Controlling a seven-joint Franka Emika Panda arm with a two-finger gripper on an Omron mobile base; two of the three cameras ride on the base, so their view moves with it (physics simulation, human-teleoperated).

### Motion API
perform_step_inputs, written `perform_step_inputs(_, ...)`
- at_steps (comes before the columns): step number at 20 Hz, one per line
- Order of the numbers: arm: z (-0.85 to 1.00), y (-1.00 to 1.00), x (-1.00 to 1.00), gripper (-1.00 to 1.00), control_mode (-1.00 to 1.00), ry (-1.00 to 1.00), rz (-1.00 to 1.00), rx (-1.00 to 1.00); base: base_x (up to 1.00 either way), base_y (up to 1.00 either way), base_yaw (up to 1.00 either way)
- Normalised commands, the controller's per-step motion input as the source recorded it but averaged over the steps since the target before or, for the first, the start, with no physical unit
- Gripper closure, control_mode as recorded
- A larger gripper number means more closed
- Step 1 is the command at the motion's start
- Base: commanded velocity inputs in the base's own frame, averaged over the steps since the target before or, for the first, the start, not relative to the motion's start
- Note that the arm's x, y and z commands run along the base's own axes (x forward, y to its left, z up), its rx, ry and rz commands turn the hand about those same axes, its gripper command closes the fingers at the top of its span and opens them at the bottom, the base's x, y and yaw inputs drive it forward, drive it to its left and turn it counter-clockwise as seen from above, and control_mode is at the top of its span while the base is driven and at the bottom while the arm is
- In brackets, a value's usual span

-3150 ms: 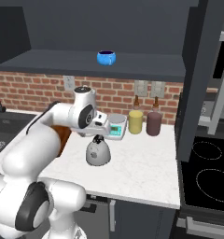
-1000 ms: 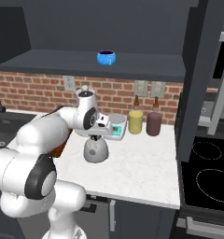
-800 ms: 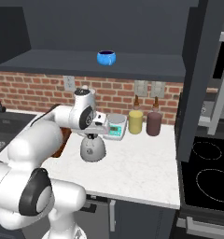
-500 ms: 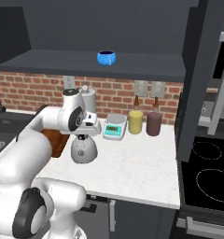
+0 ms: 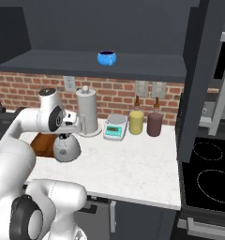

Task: Pick the kettle from the counter and place it on the tray. Then pick the mug from the cabinet and place it on the tray. Then close the cabinet doors.

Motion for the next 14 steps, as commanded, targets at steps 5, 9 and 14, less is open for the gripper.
perform_step_inputs(5, 0.06, 0.61, 0.11, 1.0, -1.0, -0.03, 0.02, 0.0, 0.0, 0.0, 0.0)
perform_step_inputs(9, 0.0, 0.56, 0.38, 1.0, -1.0, -0.06, 0.0, 0.0, 0.0, 0.0, 0.0)
perform_step_inputs(14, 0.04, 0.64, 0.48, 1.0, -1.0, -0.08, 0.0, 0.0, 0.0, 0.0, 0.0)
